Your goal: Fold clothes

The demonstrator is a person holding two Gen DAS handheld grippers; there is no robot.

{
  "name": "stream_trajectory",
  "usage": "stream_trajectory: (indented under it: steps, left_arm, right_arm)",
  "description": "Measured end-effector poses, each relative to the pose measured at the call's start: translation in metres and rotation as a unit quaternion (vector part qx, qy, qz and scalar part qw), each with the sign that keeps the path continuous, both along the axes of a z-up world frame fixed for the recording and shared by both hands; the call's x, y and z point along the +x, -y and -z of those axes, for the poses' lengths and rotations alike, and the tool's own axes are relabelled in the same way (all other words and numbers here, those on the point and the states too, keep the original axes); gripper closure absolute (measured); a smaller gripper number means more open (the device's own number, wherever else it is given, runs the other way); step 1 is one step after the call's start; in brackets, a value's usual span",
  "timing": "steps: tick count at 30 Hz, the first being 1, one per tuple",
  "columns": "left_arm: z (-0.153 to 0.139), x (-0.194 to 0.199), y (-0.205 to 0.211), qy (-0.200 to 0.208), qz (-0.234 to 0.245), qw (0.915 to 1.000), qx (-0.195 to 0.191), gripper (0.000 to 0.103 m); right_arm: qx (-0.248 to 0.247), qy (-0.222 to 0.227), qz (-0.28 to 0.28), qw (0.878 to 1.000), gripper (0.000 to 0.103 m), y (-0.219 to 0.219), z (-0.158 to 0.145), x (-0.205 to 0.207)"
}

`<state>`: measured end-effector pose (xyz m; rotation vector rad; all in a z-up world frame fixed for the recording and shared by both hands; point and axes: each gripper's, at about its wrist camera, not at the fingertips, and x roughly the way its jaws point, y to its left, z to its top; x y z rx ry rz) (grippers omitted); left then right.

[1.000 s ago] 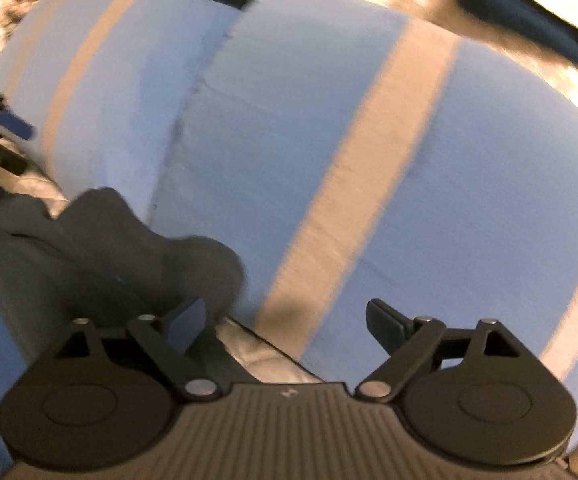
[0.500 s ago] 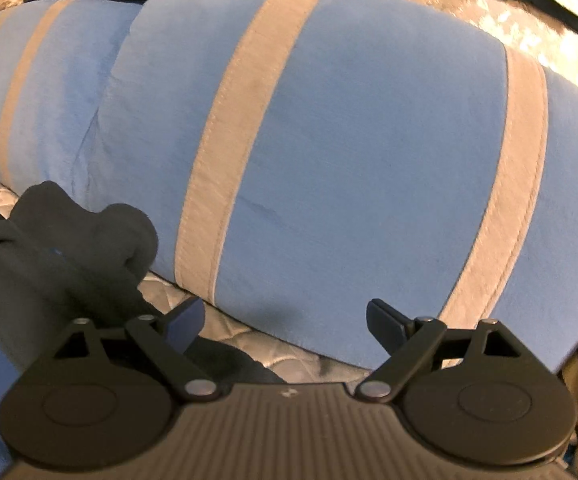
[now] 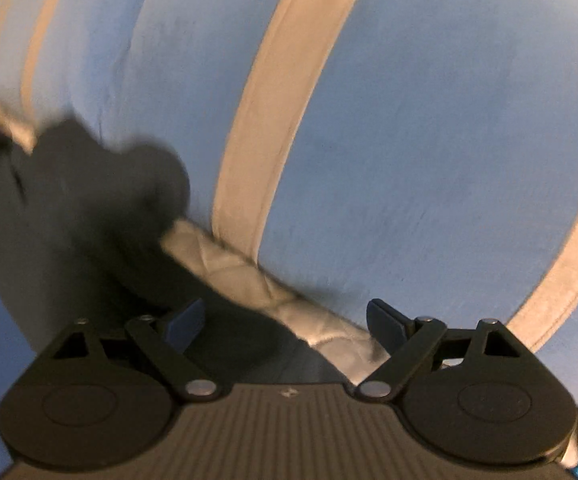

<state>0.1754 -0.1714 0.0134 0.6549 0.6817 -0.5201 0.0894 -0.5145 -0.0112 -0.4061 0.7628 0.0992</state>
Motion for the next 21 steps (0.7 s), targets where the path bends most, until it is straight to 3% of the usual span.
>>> stream_trajectory:
  steps: [6, 9, 12, 17, 19, 21]
  left_arm:
    - [0.014, 0.002, 0.005, 0.025, -0.007, 0.9995, 0.017, 0.089]
    - [0.019, 0.002, 0.008, 0.036, -0.011, 0.9991, 0.018, 0.089]
    - [0.024, -0.001, 0.014, 0.062, -0.006, 0.9974, 0.036, 0.09]
    - [0.027, -0.002, 0.023, 0.111, 0.01, 0.9911, 0.073, 0.091]
    - [0.028, 0.003, 0.028, 0.121, 0.007, 0.9892, 0.083, 0.091]
    - [0.032, 0.008, 0.034, 0.128, 0.003, 0.9872, 0.095, 0.091]
  right_arm:
    - [-0.049, -0.02, -0.022, 0.998, 0.009, -0.006, 0.021, -0.002]
    - [-0.011, -0.017, -0.025, 0.999, 0.012, 0.002, 0.013, -0.004]
    - [0.021, -0.016, -0.024, 0.999, 0.024, 0.006, 0.008, 0.003]
    - [0.023, -0.032, -0.045, 0.998, 0.034, -0.008, 0.015, 0.013]
    - [0.042, -0.043, -0.047, 0.997, 0.066, -0.01, 0.015, 0.015]
    - [0.028, -0.037, -0.045, 0.998, 0.082, -0.015, 0.015, 0.013]
